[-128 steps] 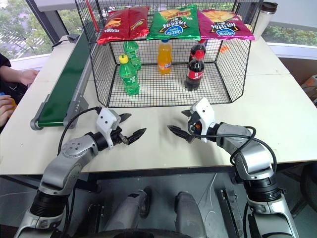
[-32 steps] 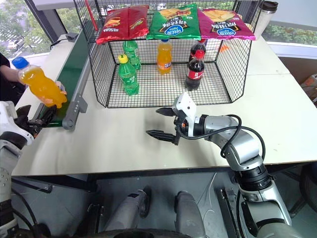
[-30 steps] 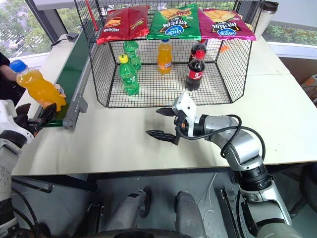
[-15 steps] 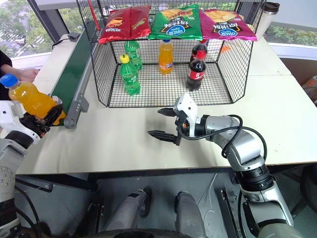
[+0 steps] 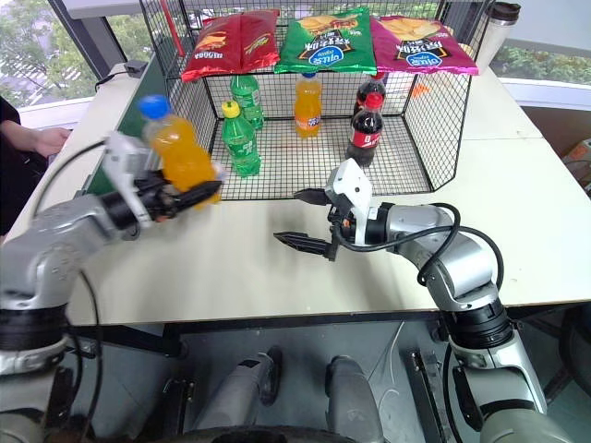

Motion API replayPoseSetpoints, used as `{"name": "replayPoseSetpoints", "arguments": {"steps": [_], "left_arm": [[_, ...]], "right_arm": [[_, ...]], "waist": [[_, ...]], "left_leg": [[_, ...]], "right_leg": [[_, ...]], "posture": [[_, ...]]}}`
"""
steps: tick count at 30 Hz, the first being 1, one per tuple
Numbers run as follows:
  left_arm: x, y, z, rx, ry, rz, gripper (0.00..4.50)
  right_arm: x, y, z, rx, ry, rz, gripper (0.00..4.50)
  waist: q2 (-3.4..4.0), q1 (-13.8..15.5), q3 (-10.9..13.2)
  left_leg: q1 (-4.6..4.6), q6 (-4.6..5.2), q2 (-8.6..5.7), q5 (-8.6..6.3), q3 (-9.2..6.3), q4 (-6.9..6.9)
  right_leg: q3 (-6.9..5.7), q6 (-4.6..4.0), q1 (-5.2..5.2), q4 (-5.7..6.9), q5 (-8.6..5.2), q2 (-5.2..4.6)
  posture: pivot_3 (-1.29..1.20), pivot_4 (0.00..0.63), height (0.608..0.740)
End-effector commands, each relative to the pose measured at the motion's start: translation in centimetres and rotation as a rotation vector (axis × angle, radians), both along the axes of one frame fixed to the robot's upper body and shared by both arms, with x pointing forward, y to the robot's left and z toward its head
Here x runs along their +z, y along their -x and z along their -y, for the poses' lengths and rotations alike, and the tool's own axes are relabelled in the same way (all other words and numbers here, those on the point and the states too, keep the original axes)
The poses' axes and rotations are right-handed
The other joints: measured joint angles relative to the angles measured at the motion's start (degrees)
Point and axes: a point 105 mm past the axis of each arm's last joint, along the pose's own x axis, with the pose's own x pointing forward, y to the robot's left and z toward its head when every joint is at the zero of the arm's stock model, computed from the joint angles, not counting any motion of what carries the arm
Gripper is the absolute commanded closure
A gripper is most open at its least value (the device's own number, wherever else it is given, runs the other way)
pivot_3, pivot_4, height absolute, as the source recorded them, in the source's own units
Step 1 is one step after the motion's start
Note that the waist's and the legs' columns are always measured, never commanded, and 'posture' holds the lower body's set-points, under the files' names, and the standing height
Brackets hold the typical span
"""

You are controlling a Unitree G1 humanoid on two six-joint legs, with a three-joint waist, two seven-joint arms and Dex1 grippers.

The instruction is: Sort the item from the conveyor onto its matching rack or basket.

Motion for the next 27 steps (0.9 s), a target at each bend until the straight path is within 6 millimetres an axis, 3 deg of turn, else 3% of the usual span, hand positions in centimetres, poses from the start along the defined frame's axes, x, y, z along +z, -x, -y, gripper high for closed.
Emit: {"name": "replayPoseSetpoints", "arguments": {"steps": [1,4,14,27], "left_arm": [[0.0,0.5,2.8,-0.149,-0.047,0.060,1.56],[-1.3,1.0,4.9,-0.248,-0.064,0.042,1.56],[-3.4,2.6,8.4,-0.429,-0.106,0.027,1.56],[-3.4,2.9,10.2,-0.476,-0.092,0.050,1.56]], "right_arm": [[1.8,0.0,0.2,-0.009,-0.039,0.056,0.00],[1.9,-0.2,0.3,-0.031,-0.038,0.065,0.00],[2.7,-0.4,0.6,-0.071,-0.039,0.085,0.00],[3.6,-0.3,-0.2,-0.049,-0.050,0.090,0.00]], "waist": [[0.00,-0.34,0.00],[0.01,-0.48,0.01],[0.02,-0.04,0.01],[0.01,-0.10,0.01]], "left_leg": [[0.00,0.00,0.00,0.00,0.01,0.00],[0.03,0.04,0.05,-0.02,0.10,-0.02],[0.02,0.02,0.03,-0.03,0.06,0.09],[0.03,0.10,0.04,0.02,0.05,0.11]], "right_leg": [[0.01,0.00,-0.01,0.00,0.00,0.00],[0.07,0.00,-0.05,0.04,0.00,0.01],[0.05,0.00,0.00,0.10,0.00,-0.01],[0.04,0.01,0.01,0.13,0.00,0.01]], "posture": [[0.00,0.150,0.738],[0.00,0.150,0.738],[0.00,0.150,0.738],[0.00,0.150,0.738]]}}
